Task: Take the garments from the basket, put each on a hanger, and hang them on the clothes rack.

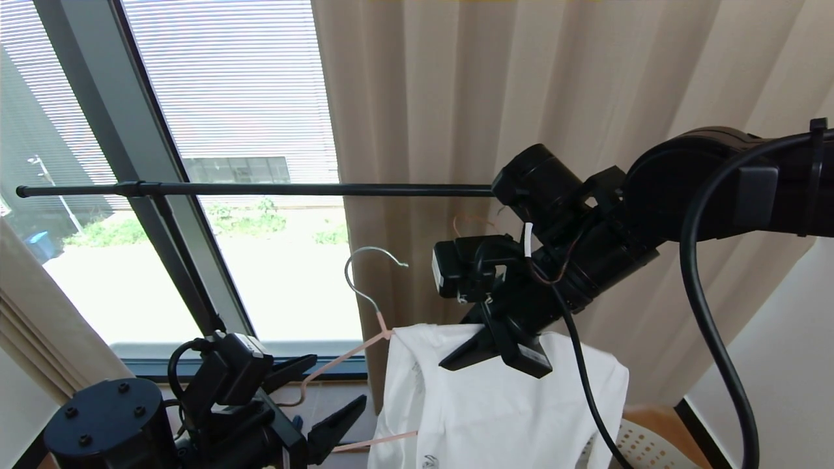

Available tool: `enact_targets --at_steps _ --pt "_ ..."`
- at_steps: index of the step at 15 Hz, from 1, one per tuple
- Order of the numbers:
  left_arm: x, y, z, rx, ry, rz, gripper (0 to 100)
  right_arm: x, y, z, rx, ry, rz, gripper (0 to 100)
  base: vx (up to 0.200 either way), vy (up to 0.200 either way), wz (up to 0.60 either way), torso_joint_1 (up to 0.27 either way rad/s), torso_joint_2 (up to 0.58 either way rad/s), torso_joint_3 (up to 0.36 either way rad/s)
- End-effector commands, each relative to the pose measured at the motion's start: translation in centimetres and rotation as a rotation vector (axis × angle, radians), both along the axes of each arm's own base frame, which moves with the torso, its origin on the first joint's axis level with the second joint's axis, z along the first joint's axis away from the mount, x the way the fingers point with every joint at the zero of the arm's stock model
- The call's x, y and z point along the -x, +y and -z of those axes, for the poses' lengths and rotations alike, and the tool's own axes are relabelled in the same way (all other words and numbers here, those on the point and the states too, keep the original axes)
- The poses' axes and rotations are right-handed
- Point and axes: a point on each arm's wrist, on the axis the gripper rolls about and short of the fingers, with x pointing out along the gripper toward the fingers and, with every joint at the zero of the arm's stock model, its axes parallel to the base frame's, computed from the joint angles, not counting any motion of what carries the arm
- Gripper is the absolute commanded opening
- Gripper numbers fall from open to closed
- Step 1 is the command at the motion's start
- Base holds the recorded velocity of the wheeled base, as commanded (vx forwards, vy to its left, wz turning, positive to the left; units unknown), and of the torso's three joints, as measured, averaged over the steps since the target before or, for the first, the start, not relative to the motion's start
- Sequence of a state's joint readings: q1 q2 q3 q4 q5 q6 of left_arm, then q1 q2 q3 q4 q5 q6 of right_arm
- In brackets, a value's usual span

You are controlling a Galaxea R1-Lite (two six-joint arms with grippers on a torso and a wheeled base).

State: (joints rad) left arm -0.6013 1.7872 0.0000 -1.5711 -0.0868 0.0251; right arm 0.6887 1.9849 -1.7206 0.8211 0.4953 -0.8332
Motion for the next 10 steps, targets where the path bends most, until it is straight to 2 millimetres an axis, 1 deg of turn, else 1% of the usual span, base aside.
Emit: enact_targets --at_steps 1,4,7,8,10 --pt "0.0 0.0 -0.1 0.002 -0.002 -0.001 100 0.2 -0.2 -0.3 -0.005 -0.007 -0.001 0 0.0 0.0 0.0 0.0 0.0 0.0" --pt "0.0 0.5 -0.6 0.026 -0.02 -0.015 100 0.3 -0.3 -0.5 0.025 -0.036 0.021 0 0.0 0.0 0.0 0.0 0.0 0.0" --pt "0.1 1.4 -1.7 0.072 -0.053 0.032 100 0.3 -0.4 -0.4 0.049 -0.052 0.036 0 0.0 0.0 0.0 0.0 0.0 0.0" --pt "0.1 1.8 -2.1 0.088 -0.07 0.044 100 0.3 -0.5 -0.6 0.06 -0.072 0.05 0 0.0 0.0 0.0 0.0 0.0 0.0" --pt "0.2 2.1 -2.5 0.118 -0.066 0.054 100 0.3 -0.6 -0.8 0.075 -0.097 0.065 0 0.0 0.0 0.0 0.0 0.0 0.0"
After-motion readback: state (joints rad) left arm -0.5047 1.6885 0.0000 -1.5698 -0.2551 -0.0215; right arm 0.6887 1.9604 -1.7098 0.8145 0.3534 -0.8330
